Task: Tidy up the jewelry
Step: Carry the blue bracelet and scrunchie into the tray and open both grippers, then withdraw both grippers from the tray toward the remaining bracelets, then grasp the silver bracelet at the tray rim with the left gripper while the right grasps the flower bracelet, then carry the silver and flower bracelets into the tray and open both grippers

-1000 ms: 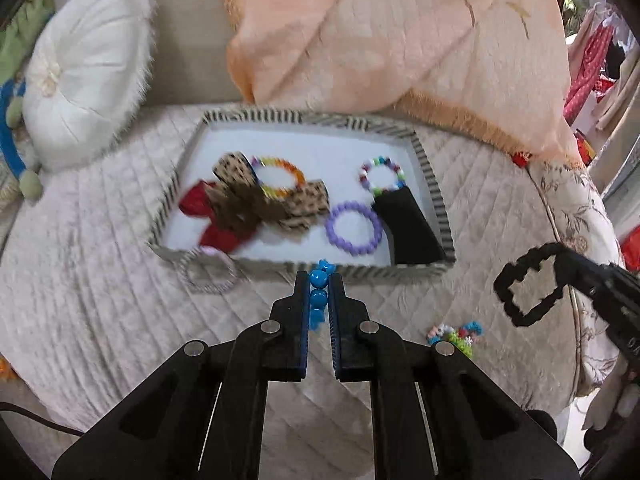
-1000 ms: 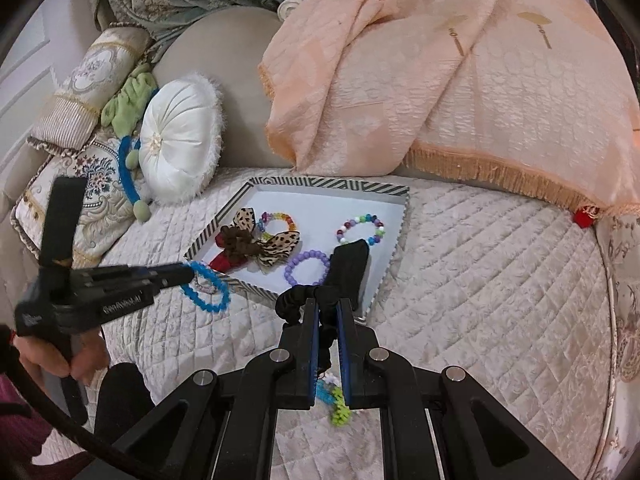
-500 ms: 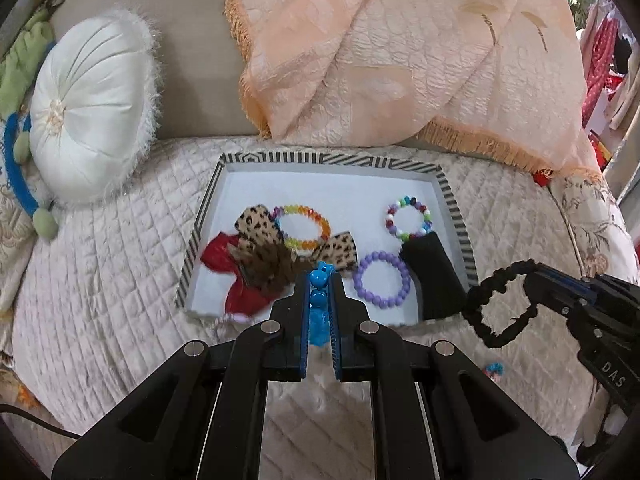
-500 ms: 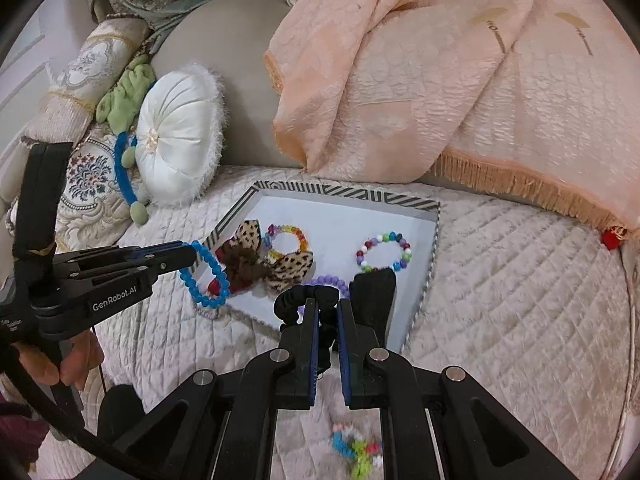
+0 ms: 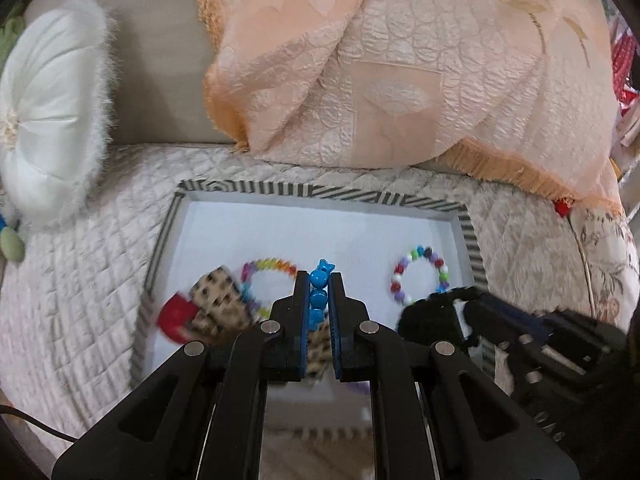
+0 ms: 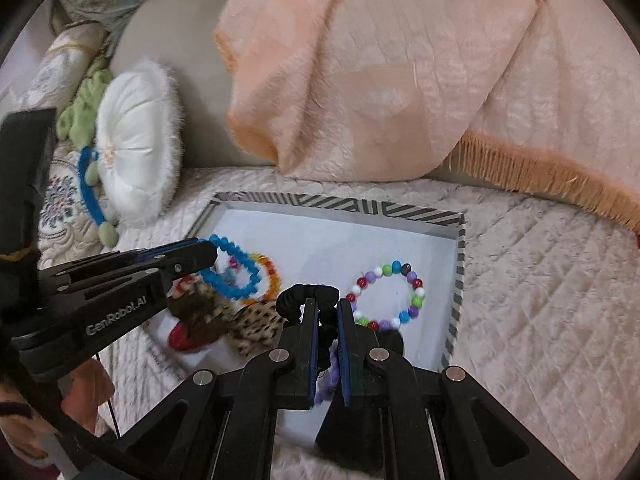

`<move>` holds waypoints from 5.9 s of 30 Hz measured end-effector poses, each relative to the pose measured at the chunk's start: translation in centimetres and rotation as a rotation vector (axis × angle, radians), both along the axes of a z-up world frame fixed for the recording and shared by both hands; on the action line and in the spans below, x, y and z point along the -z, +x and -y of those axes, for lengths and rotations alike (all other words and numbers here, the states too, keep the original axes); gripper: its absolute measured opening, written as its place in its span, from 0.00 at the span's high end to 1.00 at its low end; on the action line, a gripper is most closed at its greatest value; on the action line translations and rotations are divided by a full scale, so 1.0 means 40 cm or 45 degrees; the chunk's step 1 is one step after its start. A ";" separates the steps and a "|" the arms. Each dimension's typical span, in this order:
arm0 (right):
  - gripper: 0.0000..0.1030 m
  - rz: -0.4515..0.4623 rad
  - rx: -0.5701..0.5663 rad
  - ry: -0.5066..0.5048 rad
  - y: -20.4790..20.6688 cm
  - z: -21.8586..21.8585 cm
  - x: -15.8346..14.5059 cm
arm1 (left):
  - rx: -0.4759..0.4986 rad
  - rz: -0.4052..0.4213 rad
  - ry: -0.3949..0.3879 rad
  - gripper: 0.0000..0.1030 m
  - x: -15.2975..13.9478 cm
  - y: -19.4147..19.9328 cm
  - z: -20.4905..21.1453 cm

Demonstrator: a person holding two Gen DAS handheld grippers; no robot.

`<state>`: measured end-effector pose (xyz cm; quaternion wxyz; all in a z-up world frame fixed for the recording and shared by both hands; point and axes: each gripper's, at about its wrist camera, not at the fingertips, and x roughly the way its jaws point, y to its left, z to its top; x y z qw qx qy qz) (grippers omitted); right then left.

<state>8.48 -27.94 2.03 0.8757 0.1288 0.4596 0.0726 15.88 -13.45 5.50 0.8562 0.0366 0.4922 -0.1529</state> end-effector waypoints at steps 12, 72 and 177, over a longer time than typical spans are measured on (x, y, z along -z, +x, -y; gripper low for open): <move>0.92 -0.150 0.130 0.049 0.174 0.018 0.142 | -0.131 -0.078 0.039 0.93 0.142 0.154 -0.050; 0.53 -0.012 0.111 -0.098 -0.495 -0.016 -0.005 | -0.155 0.143 0.096 0.59 0.044 -0.497 -0.143; 0.89 0.164 -0.303 -0.119 -0.218 -0.104 -0.149 | -0.053 0.048 -0.035 0.93 -0.010 -0.183 -0.245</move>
